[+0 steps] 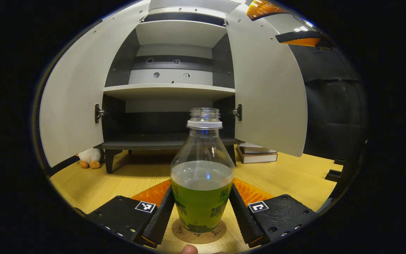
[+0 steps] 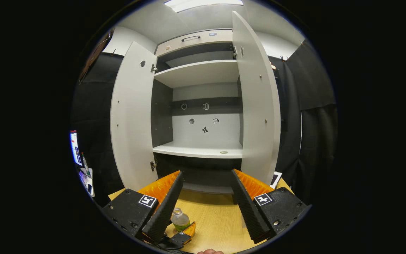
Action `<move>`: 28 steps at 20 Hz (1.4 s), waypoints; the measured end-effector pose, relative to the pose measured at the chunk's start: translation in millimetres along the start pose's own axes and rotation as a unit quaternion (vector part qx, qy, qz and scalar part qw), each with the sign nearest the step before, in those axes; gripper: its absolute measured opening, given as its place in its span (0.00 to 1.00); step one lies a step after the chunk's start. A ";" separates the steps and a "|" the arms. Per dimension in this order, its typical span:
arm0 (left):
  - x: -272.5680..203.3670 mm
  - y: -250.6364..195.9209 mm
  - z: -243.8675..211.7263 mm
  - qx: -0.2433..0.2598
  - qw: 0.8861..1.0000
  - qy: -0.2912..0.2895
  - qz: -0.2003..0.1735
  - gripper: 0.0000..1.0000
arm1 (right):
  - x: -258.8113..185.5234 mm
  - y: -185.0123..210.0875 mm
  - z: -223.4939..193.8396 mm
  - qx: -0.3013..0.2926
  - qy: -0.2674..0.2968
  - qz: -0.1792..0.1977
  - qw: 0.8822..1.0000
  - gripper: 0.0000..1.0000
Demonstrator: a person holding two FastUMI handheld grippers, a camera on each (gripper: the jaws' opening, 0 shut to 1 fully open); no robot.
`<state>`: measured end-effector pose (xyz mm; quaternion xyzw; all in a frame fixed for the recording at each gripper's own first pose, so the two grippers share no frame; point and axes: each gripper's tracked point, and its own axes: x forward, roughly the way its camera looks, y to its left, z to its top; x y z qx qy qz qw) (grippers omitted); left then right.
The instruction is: Grasp the bottle in the cabinet with the left hand and place it on the coaster, then close the right door with the right hand and the left door with the left hand.
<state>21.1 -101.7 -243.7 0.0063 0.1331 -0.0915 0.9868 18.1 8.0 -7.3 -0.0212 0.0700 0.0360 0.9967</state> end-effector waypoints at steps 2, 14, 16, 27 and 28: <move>-1.0 1.4 5.5 -0.003 1.000 -0.005 0.000 0.86 | -1.2 -1.4 -1.6 0.001 0.000 -0.001 1.000 0.83; -28.1 12.4 119.5 -0.019 0.997 -0.075 -0.007 0.96 | -7.7 -47.8 -4.0 0.043 -0.034 -0.052 0.997 0.83; -32.0 16.8 143.1 -0.022 0.996 -0.084 0.001 0.96 | -10.4 -61.6 -8.1 0.058 -0.040 -0.071 0.995 0.83; -51.2 33.5 189.1 -0.036 0.995 -0.093 0.020 0.95 | -31.4 -210.4 125.3 0.030 -0.114 -0.200 0.973 0.83; -50.8 33.2 189.7 -0.036 0.995 -0.094 0.019 0.95 | -25.0 -225.3 127.5 0.023 -0.104 -0.219 0.970 0.83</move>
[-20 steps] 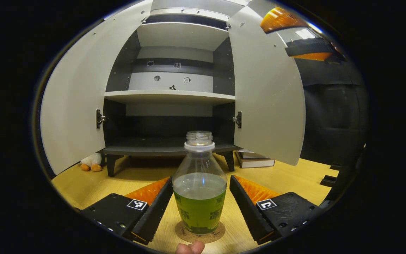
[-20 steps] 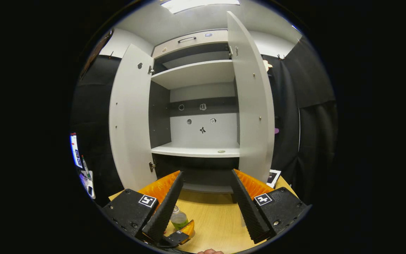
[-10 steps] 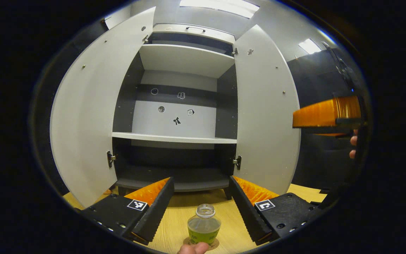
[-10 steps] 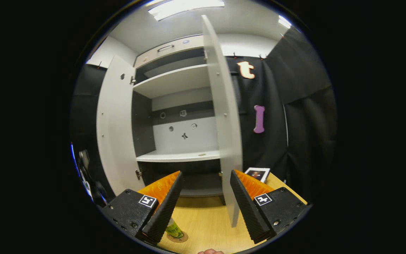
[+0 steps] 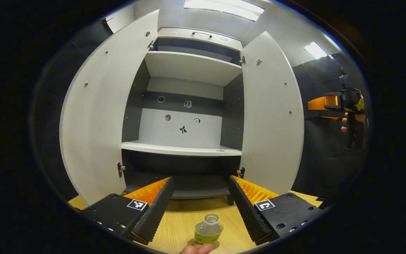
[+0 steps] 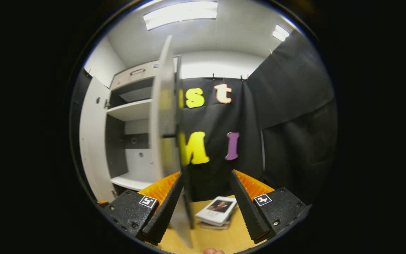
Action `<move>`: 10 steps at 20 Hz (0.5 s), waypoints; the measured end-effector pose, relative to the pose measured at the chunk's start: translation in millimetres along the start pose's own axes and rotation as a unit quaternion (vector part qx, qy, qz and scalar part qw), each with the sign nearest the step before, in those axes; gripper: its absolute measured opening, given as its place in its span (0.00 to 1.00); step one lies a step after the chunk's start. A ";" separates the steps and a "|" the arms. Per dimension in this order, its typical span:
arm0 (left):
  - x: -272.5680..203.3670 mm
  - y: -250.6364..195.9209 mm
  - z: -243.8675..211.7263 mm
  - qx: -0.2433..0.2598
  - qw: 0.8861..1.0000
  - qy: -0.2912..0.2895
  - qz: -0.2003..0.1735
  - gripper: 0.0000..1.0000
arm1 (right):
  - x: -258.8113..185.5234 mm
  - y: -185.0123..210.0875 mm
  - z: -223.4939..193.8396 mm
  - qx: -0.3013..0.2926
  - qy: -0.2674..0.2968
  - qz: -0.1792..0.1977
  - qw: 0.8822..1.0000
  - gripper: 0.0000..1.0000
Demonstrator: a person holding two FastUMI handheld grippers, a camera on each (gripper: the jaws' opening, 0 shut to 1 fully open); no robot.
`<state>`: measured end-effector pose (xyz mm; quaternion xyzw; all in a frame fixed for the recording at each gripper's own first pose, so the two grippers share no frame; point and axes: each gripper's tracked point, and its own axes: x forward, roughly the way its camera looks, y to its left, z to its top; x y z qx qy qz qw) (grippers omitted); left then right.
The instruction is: Grasp the bottle in the cabinet with the left hand and place it on the coaster, then close the right door with the right hand and the left door with the left hand.
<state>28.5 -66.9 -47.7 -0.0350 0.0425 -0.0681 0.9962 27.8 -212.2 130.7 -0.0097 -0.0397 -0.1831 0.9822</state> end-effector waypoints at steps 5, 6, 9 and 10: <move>0.5 -7.1 -2.9 0.001 1.000 0.002 -0.002 0.95 | 31.7 19.8 13.8 0.018 -0.003 0.027 0.999 0.82; -0.3 -7.6 -3.9 0.001 1.000 0.005 -0.002 0.95 | 31.6 18.3 13.0 0.014 -0.008 0.025 1.000 0.82; -0.2 -6.3 -3.4 0.006 1.000 0.006 -0.001 0.95 | 29.1 19.7 18.2 -0.002 -0.023 0.016 1.000 0.81; 0.9 -4.9 -3.0 0.008 1.000 0.005 -0.001 0.95 | 29.4 20.7 16.1 -0.011 -0.021 0.013 1.000 0.82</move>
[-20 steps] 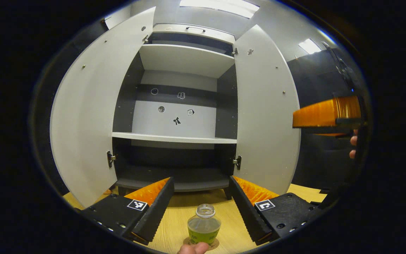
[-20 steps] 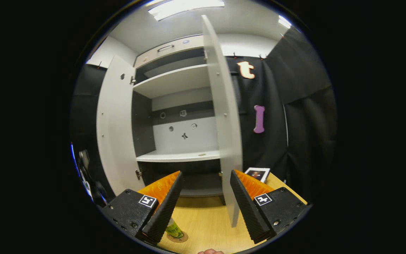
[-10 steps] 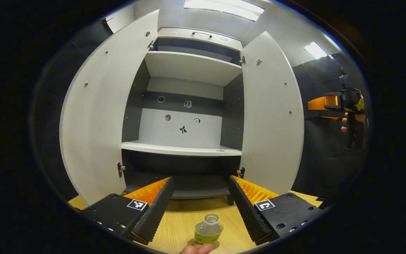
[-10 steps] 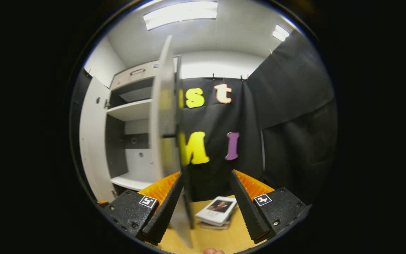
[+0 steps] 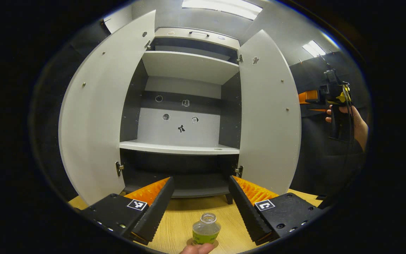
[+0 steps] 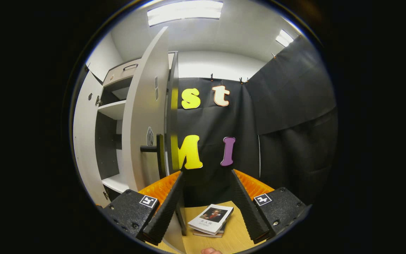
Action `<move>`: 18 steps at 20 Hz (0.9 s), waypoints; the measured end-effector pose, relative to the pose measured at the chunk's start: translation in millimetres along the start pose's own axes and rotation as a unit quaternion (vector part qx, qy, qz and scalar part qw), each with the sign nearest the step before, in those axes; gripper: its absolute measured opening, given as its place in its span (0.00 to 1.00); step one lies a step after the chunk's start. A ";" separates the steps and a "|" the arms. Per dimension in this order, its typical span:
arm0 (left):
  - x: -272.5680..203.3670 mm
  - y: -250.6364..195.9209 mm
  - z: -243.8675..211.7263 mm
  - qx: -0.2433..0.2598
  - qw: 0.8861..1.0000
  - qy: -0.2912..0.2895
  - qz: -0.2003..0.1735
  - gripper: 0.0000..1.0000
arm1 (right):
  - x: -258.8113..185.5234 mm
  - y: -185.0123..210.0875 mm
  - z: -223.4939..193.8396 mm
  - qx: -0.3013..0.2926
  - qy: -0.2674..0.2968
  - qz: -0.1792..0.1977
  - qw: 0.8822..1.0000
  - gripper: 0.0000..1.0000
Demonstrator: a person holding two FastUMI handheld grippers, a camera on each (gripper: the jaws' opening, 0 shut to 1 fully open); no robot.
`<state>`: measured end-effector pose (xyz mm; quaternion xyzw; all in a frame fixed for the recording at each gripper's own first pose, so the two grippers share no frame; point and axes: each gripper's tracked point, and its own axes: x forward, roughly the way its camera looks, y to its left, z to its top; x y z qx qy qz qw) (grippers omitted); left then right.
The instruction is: Grasp the bottle in the cabinet with the left hand and place it on the coaster, then close the right door with the right hand and the left door with the left hand.
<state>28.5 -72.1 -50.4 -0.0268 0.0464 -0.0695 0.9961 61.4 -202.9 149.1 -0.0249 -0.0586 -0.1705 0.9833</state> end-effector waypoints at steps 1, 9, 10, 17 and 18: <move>1.3 1.1 1.0 0.001 1.000 -0.001 0.000 0.95 | -0.9 -0.5 1.1 -0.007 -0.003 -0.004 1.000 0.81; 0.7 4.8 -3.6 -0.017 1.000 0.005 -0.004 0.95 | -14.4 36.3 4.5 -0.040 -0.009 0.022 0.999 0.81; -0.1 5.7 -4.7 -0.018 1.000 0.006 -0.006 0.95 | -16.0 44.0 3.5 -0.044 -0.007 0.031 0.999 0.81; -11.7 31.4 -4.8 -0.008 1.000 0.002 0.025 0.95 | -12.0 125.2 -4.0 -0.035 0.009 0.139 0.990 0.81; -14.9 36.2 -5.5 -0.006 0.999 0.002 0.032 0.95 | -8.4 134.2 -5.7 -0.031 0.009 0.152 0.988 0.81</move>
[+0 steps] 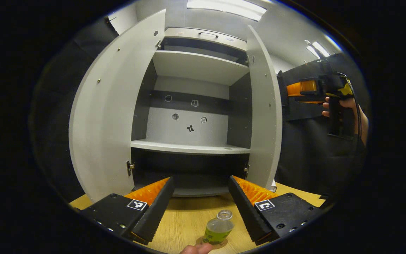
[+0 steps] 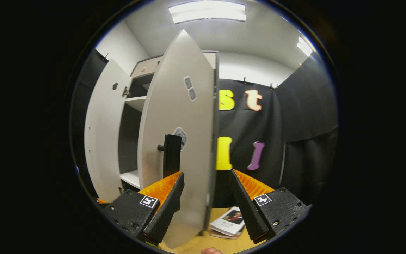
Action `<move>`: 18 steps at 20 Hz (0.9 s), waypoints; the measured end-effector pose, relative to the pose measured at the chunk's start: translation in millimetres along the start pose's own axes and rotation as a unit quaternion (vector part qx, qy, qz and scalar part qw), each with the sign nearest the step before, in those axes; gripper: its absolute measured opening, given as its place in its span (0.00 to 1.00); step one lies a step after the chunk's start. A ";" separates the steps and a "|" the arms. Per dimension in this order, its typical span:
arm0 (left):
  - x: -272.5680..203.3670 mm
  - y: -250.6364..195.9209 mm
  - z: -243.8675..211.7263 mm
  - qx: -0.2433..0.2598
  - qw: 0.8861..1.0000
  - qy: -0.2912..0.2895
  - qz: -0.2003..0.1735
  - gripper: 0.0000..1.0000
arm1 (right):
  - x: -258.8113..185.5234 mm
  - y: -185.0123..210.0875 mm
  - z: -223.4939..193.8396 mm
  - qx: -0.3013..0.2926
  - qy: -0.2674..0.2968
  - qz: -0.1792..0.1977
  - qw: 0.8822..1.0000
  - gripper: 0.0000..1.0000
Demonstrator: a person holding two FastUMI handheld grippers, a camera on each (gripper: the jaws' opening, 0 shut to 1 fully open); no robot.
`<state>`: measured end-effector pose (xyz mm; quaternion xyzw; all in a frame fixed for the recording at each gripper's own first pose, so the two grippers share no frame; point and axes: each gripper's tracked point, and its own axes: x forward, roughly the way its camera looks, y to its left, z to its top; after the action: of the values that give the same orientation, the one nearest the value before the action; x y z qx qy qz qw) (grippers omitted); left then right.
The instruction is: Grasp the bottle in the cabinet with the left hand and place it on the coaster, then close the right door with the right hand and the left door with the left hand.
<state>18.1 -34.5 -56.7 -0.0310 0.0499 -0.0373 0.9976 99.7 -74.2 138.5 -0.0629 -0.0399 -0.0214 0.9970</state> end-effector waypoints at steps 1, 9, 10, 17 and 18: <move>-2.7 5.2 -0.5 0.001 1.000 0.001 0.007 0.95 | 8.6 9.5 -1.5 0.005 -0.004 0.012 1.000 0.81; -25.3 42.8 -5.1 0.003 0.998 0.007 0.061 0.95 | 50.6 48.4 2.5 -0.001 -0.016 0.048 0.999 0.84; -27.1 46.1 -5.6 0.003 0.998 0.009 0.065 0.95 | 48.7 49.9 4.7 -0.001 -0.019 0.051 0.999 0.84; -27.2 40.9 0.4 0.011 0.998 0.009 0.054 0.95 | 10.6 33.3 -4.2 -0.005 -0.029 0.021 0.999 0.84; -25.2 38.7 0.9 0.010 0.999 0.010 0.050 0.95 | 3.0 32.8 -10.5 0.001 -0.030 0.016 0.999 0.84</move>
<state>-4.0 6.1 -55.9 -0.0182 0.0611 0.0122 0.9979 105.0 -43.2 124.3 -0.0632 -0.0686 -0.0037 0.9956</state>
